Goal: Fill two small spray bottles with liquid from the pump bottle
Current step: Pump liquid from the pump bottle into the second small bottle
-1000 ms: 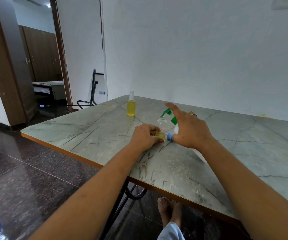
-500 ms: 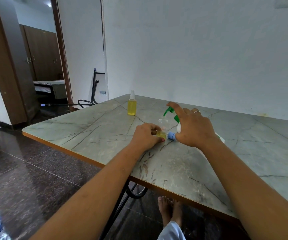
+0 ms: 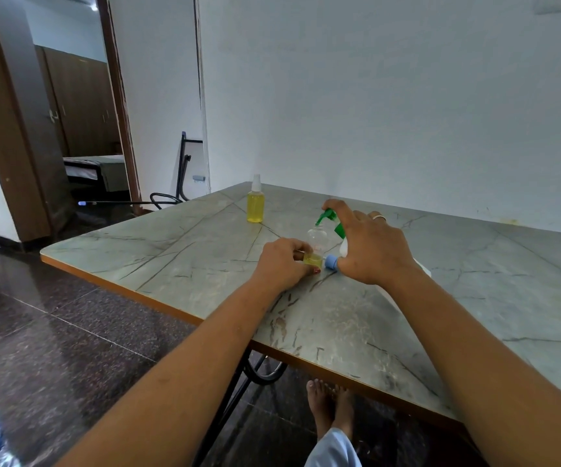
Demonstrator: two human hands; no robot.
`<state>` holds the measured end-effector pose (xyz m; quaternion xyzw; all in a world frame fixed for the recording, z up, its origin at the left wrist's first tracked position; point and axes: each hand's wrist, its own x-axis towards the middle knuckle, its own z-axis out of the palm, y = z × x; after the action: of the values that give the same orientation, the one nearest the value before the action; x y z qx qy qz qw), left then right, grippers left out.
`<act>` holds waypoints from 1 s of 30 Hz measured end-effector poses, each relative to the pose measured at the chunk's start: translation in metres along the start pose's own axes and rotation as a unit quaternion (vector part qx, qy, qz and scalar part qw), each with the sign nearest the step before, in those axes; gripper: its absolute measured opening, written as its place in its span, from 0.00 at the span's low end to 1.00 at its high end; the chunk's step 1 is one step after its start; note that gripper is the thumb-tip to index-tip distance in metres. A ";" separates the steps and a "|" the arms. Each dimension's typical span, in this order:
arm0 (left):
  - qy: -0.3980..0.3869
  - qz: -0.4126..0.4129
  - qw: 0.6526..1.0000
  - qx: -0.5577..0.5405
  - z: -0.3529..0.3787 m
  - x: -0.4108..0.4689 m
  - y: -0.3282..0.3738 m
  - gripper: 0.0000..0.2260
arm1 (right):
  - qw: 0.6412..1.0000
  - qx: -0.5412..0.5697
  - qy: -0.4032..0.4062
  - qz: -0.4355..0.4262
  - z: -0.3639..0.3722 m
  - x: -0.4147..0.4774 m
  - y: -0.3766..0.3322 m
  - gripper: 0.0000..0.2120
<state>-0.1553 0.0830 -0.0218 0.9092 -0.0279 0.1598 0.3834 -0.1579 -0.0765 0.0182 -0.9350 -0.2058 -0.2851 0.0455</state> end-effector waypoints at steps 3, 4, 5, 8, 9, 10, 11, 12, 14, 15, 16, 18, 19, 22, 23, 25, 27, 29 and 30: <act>0.002 0.001 1.000 0.000 0.000 0.000 0.000 0.23 | 1.000 0.011 0.005 0.005 0.002 0.002 -0.002 0.38; 0.003 0.003 1.000 0.000 -0.001 -0.001 0.000 0.23 | 1.000 0.014 0.006 0.007 0.002 0.002 -0.003 0.37; 0.004 0.005 1.000 0.001 -0.001 -0.001 0.000 0.23 | 1.000 0.015 0.006 0.008 0.002 0.003 -0.003 0.37; 0.002 0.006 1.000 0.001 -0.001 -0.001 0.000 0.22 | 1.000 0.012 0.007 0.011 0.003 0.003 -0.004 0.37; 0.001 0.005 1.000 0.001 -0.001 -0.002 0.000 0.22 | 1.000 0.013 0.008 0.012 0.003 0.003 -0.004 0.37; 0.001 0.005 1.000 0.001 -0.001 -0.002 0.001 0.22 | 1.000 0.015 0.008 0.011 0.003 0.003 -0.004 0.37; 0.001 0.005 1.000 0.001 -0.001 -0.001 0.001 0.22 | 1.000 0.018 0.009 0.011 0.004 0.003 -0.004 0.37; 0.001 0.005 1.000 0.001 -0.001 -0.001 0.000 0.22 | 1.000 0.019 0.009 0.010 0.004 0.003 -0.004 0.37; -0.001 0.003 1.000 0.000 -0.001 -0.001 0.000 0.22 | 1.000 0.019 0.008 0.008 0.004 0.002 -0.003 0.39; -0.001 0.002 1.000 -0.001 -0.001 -0.001 0.000 0.22 | 1.000 0.017 0.007 0.007 0.005 0.002 -0.003 0.39; -0.001 0.001 1.000 -0.002 -0.001 0.000 -0.001 0.22 | 1.000 0.015 0.007 0.005 0.005 0.002 -0.002 0.40; -0.001 0.000 1.000 -0.003 -0.001 0.000 -0.001 0.22 | 1.000 0.010 0.007 0.003 0.005 0.001 -0.001 0.42; -0.002 -0.001 1.000 -0.003 -0.002 0.000 -0.001 0.22 | 1.000 0.009 0.008 0.002 0.005 0.001 -0.001 0.42; -0.002 -0.001 1.000 -0.001 -0.001 0.000 0.000 0.22 | 1.000 0.011 0.009 0.002 0.005 0.001 0.000 0.42; -0.001 -0.001 1.000 -0.001 -0.001 0.000 0.000 0.22 | 1.000 0.013 0.010 0.002 0.005 0.001 0.000 0.42; 0.000 -0.002 1.000 0.002 -0.001 0.000 0.000 0.23 | 1.000 0.015 0.010 0.001 0.005 0.001 -0.001 0.41; -0.001 -0.002 1.000 0.001 -0.001 0.000 0.000 0.23 | 1.000 0.016 0.009 0.005 0.004 0.001 -0.001 0.40; -0.001 -0.001 1.000 0.002 -0.001 -0.001 0.000 0.23 | 1.000 0.021 0.009 0.010 0.004 0.001 -0.001 0.39; -0.001 0.000 1.000 0.003 -0.002 -0.001 0.001 0.23 | 1.000 0.024 0.010 0.012 0.004 0.001 -0.001 0.38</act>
<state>-0.1571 0.0838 -0.0207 0.9105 -0.0280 0.1592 0.3806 -0.1556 -0.0748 0.0153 -0.9330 -0.2011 -0.2893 0.0730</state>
